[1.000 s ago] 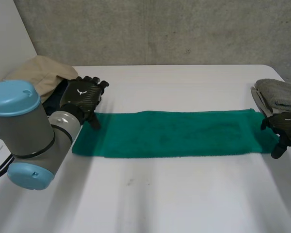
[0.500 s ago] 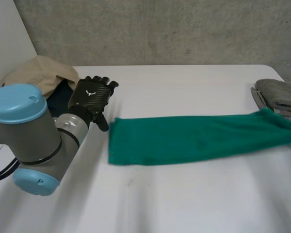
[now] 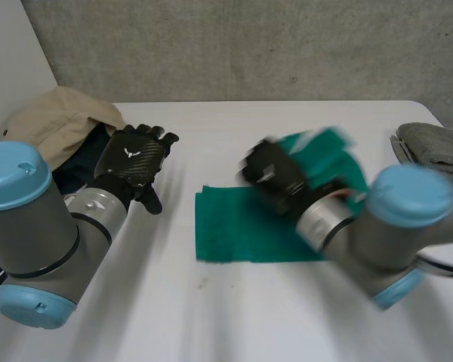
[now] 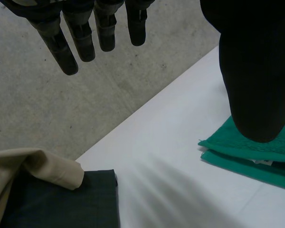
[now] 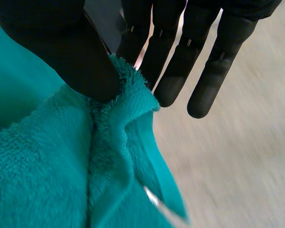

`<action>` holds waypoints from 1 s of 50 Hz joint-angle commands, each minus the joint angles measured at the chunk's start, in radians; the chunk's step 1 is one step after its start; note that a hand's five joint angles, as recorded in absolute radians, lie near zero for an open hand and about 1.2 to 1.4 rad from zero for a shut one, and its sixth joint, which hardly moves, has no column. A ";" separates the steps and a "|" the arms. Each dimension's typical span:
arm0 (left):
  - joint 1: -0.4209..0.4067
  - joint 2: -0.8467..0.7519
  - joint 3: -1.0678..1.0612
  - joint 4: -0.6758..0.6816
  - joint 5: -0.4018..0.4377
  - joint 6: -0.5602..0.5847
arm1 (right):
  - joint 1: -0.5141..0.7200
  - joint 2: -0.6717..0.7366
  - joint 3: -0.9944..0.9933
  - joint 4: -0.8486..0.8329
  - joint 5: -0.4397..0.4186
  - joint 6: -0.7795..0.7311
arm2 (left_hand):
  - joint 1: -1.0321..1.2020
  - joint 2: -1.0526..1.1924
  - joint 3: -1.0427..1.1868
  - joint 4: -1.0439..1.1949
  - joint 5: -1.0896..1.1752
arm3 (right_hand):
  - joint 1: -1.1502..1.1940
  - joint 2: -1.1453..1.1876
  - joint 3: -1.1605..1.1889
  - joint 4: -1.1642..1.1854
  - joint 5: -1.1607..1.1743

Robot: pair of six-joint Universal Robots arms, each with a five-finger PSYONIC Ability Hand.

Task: Fold the laundry.

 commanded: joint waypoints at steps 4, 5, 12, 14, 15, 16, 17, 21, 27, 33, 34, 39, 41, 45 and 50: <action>-0.009 -0.007 0.005 0.034 0.001 0.000 | 0.122 0.119 0.008 0.067 -0.010 -0.065 | -0.025 -0.038 -0.042 -0.034 -0.048 | -0.030 -0.095 -0.107 -0.113 -0.082; -0.011 -0.010 0.007 0.038 0.001 0.000 | 0.124 0.113 0.012 0.078 -0.004 -0.061 | -0.025 -0.038 -0.042 -0.034 -0.048 | -0.432 -0.497 -0.508 -0.514 -0.484; -0.046 -0.013 0.038 0.052 0.001 0.000 | -0.019 -0.147 0.124 0.105 0.116 0.252 | -0.025 -0.038 -0.042 -0.034 -0.048 | -0.942 -1.007 -1.019 -1.025 -0.994; -0.066 -0.014 0.048 0.054 0.001 0.000 | -0.083 -0.193 0.167 0.118 0.121 0.401 | -0.025 -0.038 -0.042 -0.034 -0.048 | -0.942 -1.007 -1.019 -1.025 -0.994; -0.069 -0.016 0.050 0.054 0.001 0.000 | -0.098 -0.193 0.178 0.127 0.119 0.439 | -0.025 -0.038 -0.042 -0.034 -0.048 | -0.942 -1.007 -1.019 -1.025 -0.994; -0.070 -0.018 0.051 0.054 0.001 0.000 | -0.126 -0.194 0.195 0.159 0.115 0.509 | -0.025 -0.038 -0.042 -0.034 -0.048 | -0.942 -1.007 -1.019 -1.025 -0.994; -0.073 -0.021 0.051 0.057 0.001 0.000 | -0.137 -0.194 0.204 0.171 0.113 0.527 | -0.025 -0.038 -0.042 -0.034 -0.048 | -0.942 -1.007 -1.019 -1.025 -0.994; -0.080 -0.041 0.053 0.063 0.001 0.000 | -0.216 -0.181 0.230 0.236 0.125 0.519 | -0.025 -0.038 -0.042 -0.034 -0.048 | -0.942 -1.007 -1.019 -1.025 -0.994; -0.098 -0.056 0.048 0.061 -0.002 0.000 | -0.342 -0.093 0.230 0.285 0.192 0.274 | -0.025 -0.038 -0.042 -0.034 -0.048 | -0.129 -0.194 -0.205 -0.211 -0.181; -0.095 -0.048 0.039 0.061 0.000 0.000 | -0.307 -0.098 0.154 0.237 0.341 0.219 | -0.025 -0.038 -0.042 -0.034 -0.048 | 0.280 0.215 0.203 0.197 0.228; -0.093 -0.044 0.039 0.061 0.000 0.002 | -0.286 -0.099 0.141 0.227 0.346 0.225 | -0.025 -0.038 -0.042 -0.034 -0.048 | 0.280 0.215 0.203 0.197 0.228; -0.090 -0.030 0.039 0.060 -0.005 0.002 | -0.128 -0.147 0.092 0.148 0.316 0.240 | -0.025 -0.038 -0.042 -0.034 -0.048 | 0.280 0.215 0.203 0.197 0.228; -0.089 -0.015 0.038 0.060 -0.006 0.002 | -0.056 -0.174 0.091 0.112 0.274 0.242 | -0.025 -0.038 -0.042 -0.034 -0.048 | 0.280 0.215 0.203 0.197 0.228; -0.084 -0.004 0.025 0.060 -0.009 0.000 | 0.078 -0.155 0.109 0.061 0.161 0.240 | -0.025 -0.038 -0.042 -0.034 -0.048 | 0.280 0.215 0.203 0.197 0.228; -0.069 -0.004 0.013 0.058 -0.009 0.000 | 0.170 -0.018 0.112 0.067 0.072 0.229 | -0.025 -0.038 -0.042 -0.034 -0.048 | 0.280 0.215 0.203 0.197 0.228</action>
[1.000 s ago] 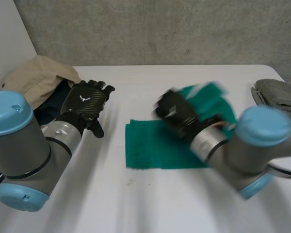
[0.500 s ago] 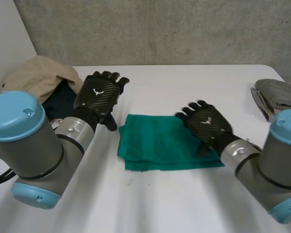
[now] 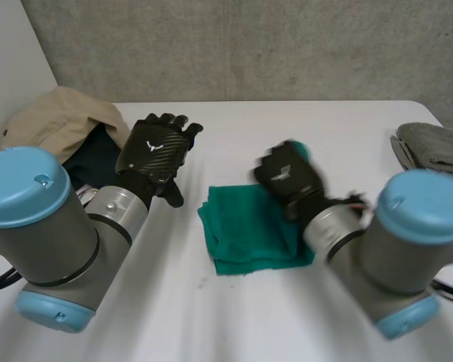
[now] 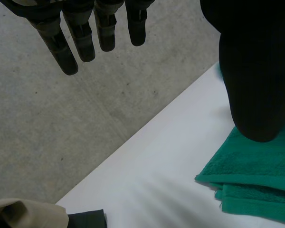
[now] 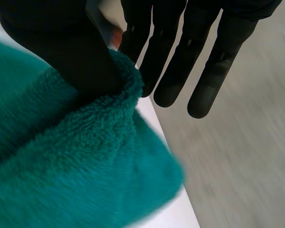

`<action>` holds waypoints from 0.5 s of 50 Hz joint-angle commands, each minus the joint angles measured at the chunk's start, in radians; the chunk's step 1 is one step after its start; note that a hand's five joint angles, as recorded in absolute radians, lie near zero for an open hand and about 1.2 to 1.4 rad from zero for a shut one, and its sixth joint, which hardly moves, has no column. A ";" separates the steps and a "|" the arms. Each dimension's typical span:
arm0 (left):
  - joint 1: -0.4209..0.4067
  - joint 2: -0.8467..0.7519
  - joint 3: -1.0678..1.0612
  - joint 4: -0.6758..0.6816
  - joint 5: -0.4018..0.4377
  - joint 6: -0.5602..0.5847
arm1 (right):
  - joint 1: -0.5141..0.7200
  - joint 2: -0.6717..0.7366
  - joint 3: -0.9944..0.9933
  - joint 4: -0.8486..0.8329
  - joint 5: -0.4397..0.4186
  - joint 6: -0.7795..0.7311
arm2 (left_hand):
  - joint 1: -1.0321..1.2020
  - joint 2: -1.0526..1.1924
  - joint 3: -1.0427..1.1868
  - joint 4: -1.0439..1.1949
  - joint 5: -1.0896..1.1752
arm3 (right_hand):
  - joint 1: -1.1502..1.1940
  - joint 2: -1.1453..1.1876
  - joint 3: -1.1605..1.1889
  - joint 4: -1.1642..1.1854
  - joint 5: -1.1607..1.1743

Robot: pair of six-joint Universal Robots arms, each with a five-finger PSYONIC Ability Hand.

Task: Fold the laundry.

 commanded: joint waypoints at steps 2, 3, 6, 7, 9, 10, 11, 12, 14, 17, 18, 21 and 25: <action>0.018 0.001 -0.017 -0.001 -0.003 -0.002 | 0.118 0.148 0.003 0.010 -0.109 0.002 | -0.025 -0.038 -0.042 -0.034 -0.048 | -0.180 -0.273 -0.278 -0.286 -0.271; 0.016 0.001 -0.014 0.000 -0.003 -0.004 | 0.117 0.149 0.001 0.020 -0.100 0.007 | -0.025 -0.038 -0.042 -0.034 -0.048 | -0.481 -0.573 -0.579 -0.586 -0.571; 0.010 -0.003 0.004 0.002 -0.003 -0.018 | 0.111 0.128 0.001 0.041 -0.067 0.057 | -0.025 -0.038 -0.042 -0.034 -0.048 | -0.917 -1.009 -1.015 -1.022 -1.008; 0.007 -0.005 0.014 0.002 -0.003 -0.025 | 0.095 0.096 -0.002 0.038 -0.048 0.115 | -0.025 -0.038 -0.042 -0.034 -0.048 | -0.917 -1.009 -1.015 -1.022 -1.008; -0.008 -0.013 0.058 -0.001 -0.004 -0.064 | 0.060 0.051 -0.007 0.044 -0.036 0.192 | -0.025 -0.038 -0.042 -0.034 -0.048 | -0.917 -1.009 -1.015 -1.022 -1.008; -0.016 -0.016 0.072 -0.006 -0.003 -0.076 | 0.031 0.024 -0.010 0.047 -0.031 0.238 | -0.025 -0.038 -0.042 -0.034 -0.048 | -0.917 -1.009 -1.015 -1.022 -1.008; -0.025 -0.023 0.092 -0.008 -0.003 -0.093 | -0.036 -0.025 -0.019 0.049 -0.021 0.354 | -0.025 -0.038 -0.042 -0.034 -0.048 | -0.917 -1.009 -1.015 -1.022 -1.008; -0.048 -0.048 0.131 -0.012 -0.001 -0.128 | -0.059 -0.041 -0.024 0.055 -0.017 0.405 | -0.025 -0.038 -0.042 -0.034 -0.048 | -0.917 -1.009 -1.015 -1.022 -1.008; -0.076 -0.080 0.175 -0.024 0.000 -0.160 | -0.106 -0.065 -0.037 0.083 -0.011 0.509 | -0.025 -0.038 -0.042 -0.034 -0.048 | -0.917 -1.009 -1.015 -1.022 -1.008; -0.134 -0.151 0.263 -0.095 -0.001 -0.212 | -0.159 -0.046 -0.106 0.216 -0.022 0.655 | -0.025 -0.038 -0.042 -0.034 -0.048 | -0.917 -1.009 -1.015 -1.022 -1.008; -0.145 -0.169 0.286 -0.115 -0.001 -0.220 | -0.166 -0.008 -0.152 0.284 -0.026 0.687 | -0.025 -0.038 -0.042 -0.034 -0.048 | -0.917 -1.009 -1.015 -1.022 -1.008; -0.174 -0.278 0.397 -0.233 -0.014 -0.254 | -0.164 0.075 -0.237 0.397 -0.030 0.705 | -0.021 -0.035 -0.038 -0.030 -0.045 | -0.917 -1.009 -1.015 -1.022 -1.008; -0.177 -0.394 0.510 -0.398 -0.086 -0.306 | -0.161 0.183 -0.375 0.582 -0.030 0.676 | -0.021 -0.035 -0.038 -0.030 -0.045 | -0.917 -1.009 -1.015 -1.022 -1.008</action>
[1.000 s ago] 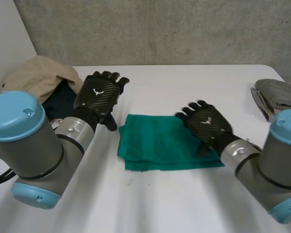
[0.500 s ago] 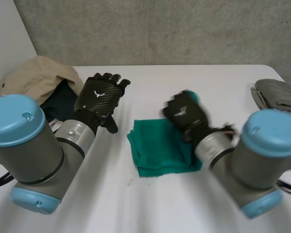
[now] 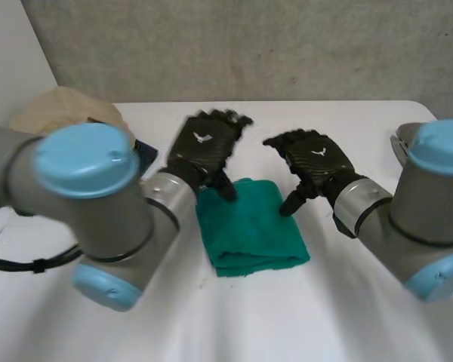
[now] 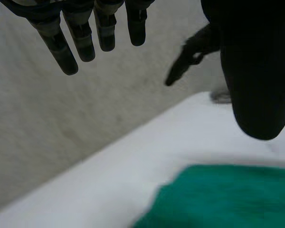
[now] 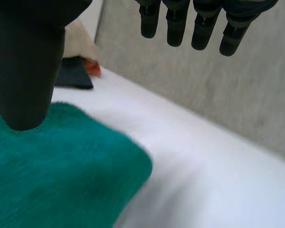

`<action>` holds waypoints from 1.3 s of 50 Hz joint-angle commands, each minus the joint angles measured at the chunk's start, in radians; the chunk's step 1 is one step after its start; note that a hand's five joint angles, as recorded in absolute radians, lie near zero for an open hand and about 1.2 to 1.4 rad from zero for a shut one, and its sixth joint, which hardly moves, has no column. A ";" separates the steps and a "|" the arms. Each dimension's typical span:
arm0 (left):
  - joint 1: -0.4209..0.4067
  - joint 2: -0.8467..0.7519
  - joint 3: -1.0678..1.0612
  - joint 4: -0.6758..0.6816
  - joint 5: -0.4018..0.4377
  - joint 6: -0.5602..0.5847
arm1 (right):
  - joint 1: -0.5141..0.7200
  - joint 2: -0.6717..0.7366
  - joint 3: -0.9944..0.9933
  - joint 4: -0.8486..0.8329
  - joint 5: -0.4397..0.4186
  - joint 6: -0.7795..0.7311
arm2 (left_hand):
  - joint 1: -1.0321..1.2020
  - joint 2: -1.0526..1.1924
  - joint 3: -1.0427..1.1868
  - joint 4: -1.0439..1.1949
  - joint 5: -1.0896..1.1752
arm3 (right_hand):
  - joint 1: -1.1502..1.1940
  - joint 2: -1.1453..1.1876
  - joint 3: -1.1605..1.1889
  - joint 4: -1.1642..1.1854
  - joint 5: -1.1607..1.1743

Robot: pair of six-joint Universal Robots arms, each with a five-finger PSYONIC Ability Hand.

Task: Fold the laundry.

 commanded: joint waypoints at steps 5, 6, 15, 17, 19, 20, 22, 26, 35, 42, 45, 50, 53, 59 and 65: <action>-0.037 -0.311 0.264 -0.408 -0.168 -0.103 | -0.006 0.294 -0.311 0.389 -0.004 -0.022 | -0.021 -0.035 -0.038 -0.030 -0.045 | -0.051 -0.038 -0.036 -0.038 -0.046; -0.035 -0.318 0.264 -0.415 -0.172 -0.103 | -0.006 0.321 -0.334 0.398 -0.001 -0.029 | -0.021 -0.035 -0.038 -0.030 -0.045 | -0.051 -0.038 -0.036 -0.038 -0.046; -0.022 -0.293 0.224 -0.433 -0.179 -0.094 | -0.009 0.354 -0.365 0.407 0.088 -0.172 | -0.024 -0.038 -0.041 -0.033 -0.048 | -0.051 -0.038 -0.036 -0.038 -0.046; -0.023 -0.244 0.209 -0.433 -0.176 -0.088 | -0.005 0.328 -0.354 0.383 0.140 -0.187 | -0.024 -0.038 -0.041 -0.033 -0.048 | -0.051 -0.038 -0.036 -0.038 -0.046; -0.025 -0.165 0.186 -0.421 -0.169 -0.074 | -0.006 0.300 -0.338 0.351 0.164 -0.198 | -0.025 -0.038 -0.042 -0.034 -0.048 | -0.051 -0.038 -0.036 -0.038 -0.046; -0.026 -0.143 0.184 -0.418 -0.169 -0.068 | -0.006 0.284 -0.324 0.328 0.174 -0.198 | -0.025 -0.038 -0.042 -0.034 -0.048 | -0.051 -0.038 -0.036 -0.038 -0.046; -0.029 -0.089 0.182 -0.392 -0.168 -0.050 | 0.003 0.209 -0.264 0.257 0.183 -0.213 | -0.025 -0.038 -0.042 -0.034 -0.048 | -0.051 -0.038 -0.036 -0.038 -0.046; -0.020 -0.033 0.182 -0.329 -0.124 -0.022 | 0.026 0.057 -0.106 0.141 0.194 -0.294 | -0.025 -0.038 -0.042 -0.034 -0.048 | -0.051 -0.038 -0.036 -0.038 -0.046; 0.050 0.066 0.178 -0.272 0.273 0.029 | 0.147 -0.020 0.207 -0.088 0.191 -0.370 | -0.025 -0.038 -0.042 -0.034 -0.048 | -0.051 -0.038 -0.036 -0.038 -0.046; 0.049 0.104 0.152 -0.281 0.570 0.030 | 0.204 0.061 0.317 -0.303 0.198 -0.368 | -0.025 -0.038 -0.042 -0.034 -0.048 | -0.051 -0.038 -0.036 -0.038 -0.046; 0.049 0.121 0.127 -0.278 0.599 0.030 | 0.202 0.105 0.311 -0.358 0.197 -0.374 | -0.025 -0.038 -0.042 -0.034 -0.048 | -0.051 -0.038 -0.036 -0.038 -0.046; 0.047 0.123 0.118 -0.278 0.602 0.030 | 0.201 0.145 0.281 -0.422 0.192 -0.382 | -0.025 -0.038 -0.042 -0.034 -0.048 | -0.051 -0.038 -0.036 -0.038 -0.046; 0.047 0.123 0.117 -0.277 0.602 0.030 | 0.196 0.174 0.244 -0.438 0.185 -0.381 | -0.025 -0.038 -0.042 -0.034 -0.048 | -0.051 -0.038 -0.036 -0.038 -0.046; 0.049 0.123 0.116 -0.275 0.602 0.021 | 0.193 0.225 0.204 -0.447 0.183 -0.396 | -0.025 -0.038 -0.042 -0.034 -0.048 | -0.009 0.005 0.006 0.004 -0.004; 0.052 0.121 0.110 -0.275 0.604 0.021 | 0.193 0.247 0.175 -0.450 0.181 -0.405 | -0.025 -0.038 -0.042 -0.034 -0.048 | 0.202 0.215 0.217 0.214 0.207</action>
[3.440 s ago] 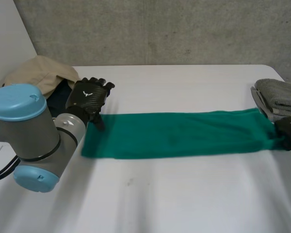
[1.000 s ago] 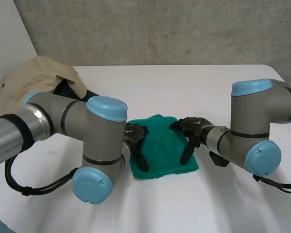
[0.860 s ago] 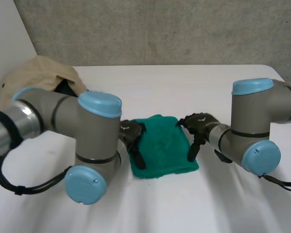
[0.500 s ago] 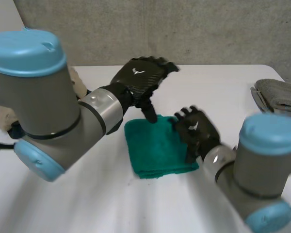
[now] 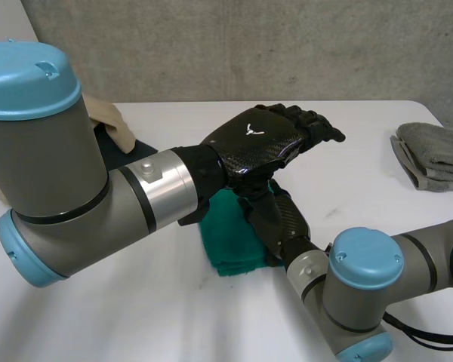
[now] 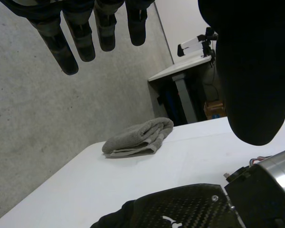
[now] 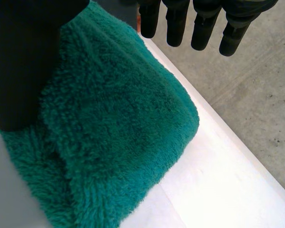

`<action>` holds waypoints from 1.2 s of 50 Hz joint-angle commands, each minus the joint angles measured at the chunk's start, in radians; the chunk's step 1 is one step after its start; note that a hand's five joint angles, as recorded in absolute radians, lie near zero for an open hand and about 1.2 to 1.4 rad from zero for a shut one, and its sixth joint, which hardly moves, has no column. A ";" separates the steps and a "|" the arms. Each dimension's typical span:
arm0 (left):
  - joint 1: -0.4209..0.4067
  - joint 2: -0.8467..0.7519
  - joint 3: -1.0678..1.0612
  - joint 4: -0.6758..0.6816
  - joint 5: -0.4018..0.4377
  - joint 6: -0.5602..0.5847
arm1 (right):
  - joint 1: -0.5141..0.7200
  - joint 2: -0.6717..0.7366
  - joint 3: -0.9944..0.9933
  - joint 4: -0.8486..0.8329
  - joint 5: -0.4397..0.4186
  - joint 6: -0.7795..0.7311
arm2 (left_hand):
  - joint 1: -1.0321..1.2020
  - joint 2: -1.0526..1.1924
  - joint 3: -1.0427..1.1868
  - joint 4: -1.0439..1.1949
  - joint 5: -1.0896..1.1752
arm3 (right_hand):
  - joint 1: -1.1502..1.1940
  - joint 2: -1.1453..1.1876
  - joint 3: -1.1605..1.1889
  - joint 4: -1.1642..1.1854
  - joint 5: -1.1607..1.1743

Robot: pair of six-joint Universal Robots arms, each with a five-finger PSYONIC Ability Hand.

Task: Fold the laundry.

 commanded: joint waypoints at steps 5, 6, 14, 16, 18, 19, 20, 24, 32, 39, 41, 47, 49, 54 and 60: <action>0.006 -0.003 -0.004 0.002 0.002 -0.003 | -0.003 0.038 -0.071 -0.003 -0.002 -0.007 | -0.025 -0.038 -0.042 -0.034 -0.048 | 0.561 0.576 0.573 0.572 0.564; 0.006 -0.003 -0.004 0.002 0.002 -0.003 | -0.003 0.039 -0.077 -0.003 -0.002 -0.005 | -0.025 -0.038 -0.042 -0.034 -0.048 | 0.702 0.717 0.714 0.712 0.705; 0.010 -0.001 0.008 0.003 0.000 -0.004 | -0.009 0.006 -0.149 -0.012 -0.001 0.007 | -0.025 -0.038 -0.042 -0.034 -0.048 | 1.166 1.181 1.178 1.177 1.169; 0.011 0.000 0.014 0.003 -0.001 -0.004 | -0.029 -0.014 -0.175 -0.011 -0.001 0.016 | -0.025 -0.038 -0.042 -0.034 -0.048 | 1.166 1.181 1.178 1.177 1.169; 0.011 0.002 0.022 0.005 -0.001 -0.006 | -0.072 -0.033 -0.209 -0.008 -0.002 0.031 | -0.025 -0.038 -0.042 -0.034 -0.048 | 1.166 1.181 1.178 1.177 1.169; 0.011 0.003 0.031 0.003 -0.001 -0.006 | -0.087 -0.037 -0.221 -0.008 -0.002 0.036 | -0.025 -0.038 -0.042 -0.034 -0.048 | 1.166 1.181 1.178 1.177 1.169; 0.011 0.005 0.037 0.003 -0.003 -0.007 | -0.101 -0.042 -0.235 -0.008 -0.002 0.044 | -0.025 -0.038 -0.042 -0.034 -0.048 | 1.166 1.181 1.178 1.177 1.169; 0.017 0.021 0.057 0.005 -0.003 -0.007 | -0.185 -0.067 -0.335 0.001 -0.005 0.093 | -0.025 -0.038 -0.042 -0.034 -0.048 | 1.166 1.181 1.178 1.177 1.169; 0.016 0.032 0.094 0.011 -0.006 -0.009 | -0.449 -0.061 -0.557 -0.019 -0.002 0.185 | -0.025 -0.038 -0.042 -0.034 -0.048 | 1.166 1.181 1.178 1.177 1.169; 0.017 0.031 0.085 0.014 -0.006 -0.021 | -0.665 0.139 -0.733 -0.063 -0.040 0.197 | -0.025 -0.038 -0.042 -0.034 -0.048 | 1.166 1.181 1.178 1.177 1.169; 0.017 0.028 0.082 0.014 -0.006 -0.023 | -0.717 0.226 -0.770 -0.063 -0.086 0.193 | -0.025 -0.038 -0.042 -0.034 -0.048 | 1.166 1.181 1.178 1.177 1.169; 0.019 0.023 0.057 0.014 -0.006 -0.023 | -0.828 0.415 -0.824 -0.045 -0.214 0.159 | -0.025 -0.038 -0.042 -0.034 -0.048 | 1.166 1.181 1.178 1.177 1.169; 0.019 0.017 0.054 0.014 -0.006 -0.023 | -0.860 0.453 -0.823 -0.020 -0.243 0.116 | -0.025 -0.038 -0.042 -0.034 -0.048 | 1.166 1.181 1.178 1.177 1.169; 0.019 0.011 0.054 0.014 -0.006 -0.021 | -0.938 0.464 -0.798 0.043 -0.281 0.056 | -0.025 -0.038 -0.042 -0.034 -0.048 | 1.166 1.181 1.178 1.177 1.169; 0.017 0.009 0.060 0.014 -0.006 -0.023 | -0.977 0.392 -0.757 0.109 -0.408 0.056 | -0.025 -0.038 -0.042 -0.034 -0.048 | -0.056 -0.041 -0.043 -0.045 -0.053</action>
